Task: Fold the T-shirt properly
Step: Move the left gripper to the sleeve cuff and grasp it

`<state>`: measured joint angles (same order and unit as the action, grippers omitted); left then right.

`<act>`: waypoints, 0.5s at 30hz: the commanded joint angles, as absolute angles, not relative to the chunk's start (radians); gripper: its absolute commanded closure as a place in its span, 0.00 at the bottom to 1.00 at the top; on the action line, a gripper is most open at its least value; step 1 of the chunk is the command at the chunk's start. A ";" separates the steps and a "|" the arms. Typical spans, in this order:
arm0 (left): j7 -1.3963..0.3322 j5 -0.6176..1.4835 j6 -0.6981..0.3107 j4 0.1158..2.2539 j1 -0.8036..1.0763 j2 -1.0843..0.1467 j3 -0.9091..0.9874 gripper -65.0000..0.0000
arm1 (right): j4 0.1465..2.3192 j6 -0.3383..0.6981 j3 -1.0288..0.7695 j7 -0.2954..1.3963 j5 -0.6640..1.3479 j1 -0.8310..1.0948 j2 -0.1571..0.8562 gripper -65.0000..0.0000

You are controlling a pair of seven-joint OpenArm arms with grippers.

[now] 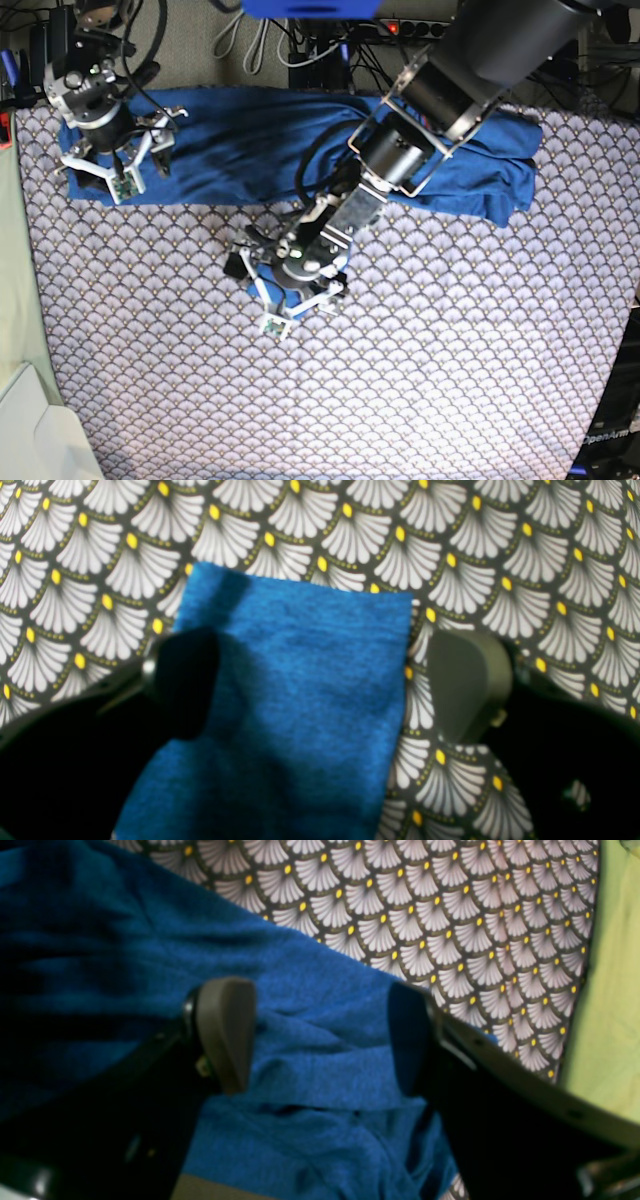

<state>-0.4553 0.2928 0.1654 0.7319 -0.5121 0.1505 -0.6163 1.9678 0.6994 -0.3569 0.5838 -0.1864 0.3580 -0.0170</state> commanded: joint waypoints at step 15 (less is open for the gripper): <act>-0.473 0.306 0.174 0.737 -0.530 0.157 -0.611 0.71 | 1.983 0.698 -0.358 0.565 -0.176 0.351 -0.013 0.36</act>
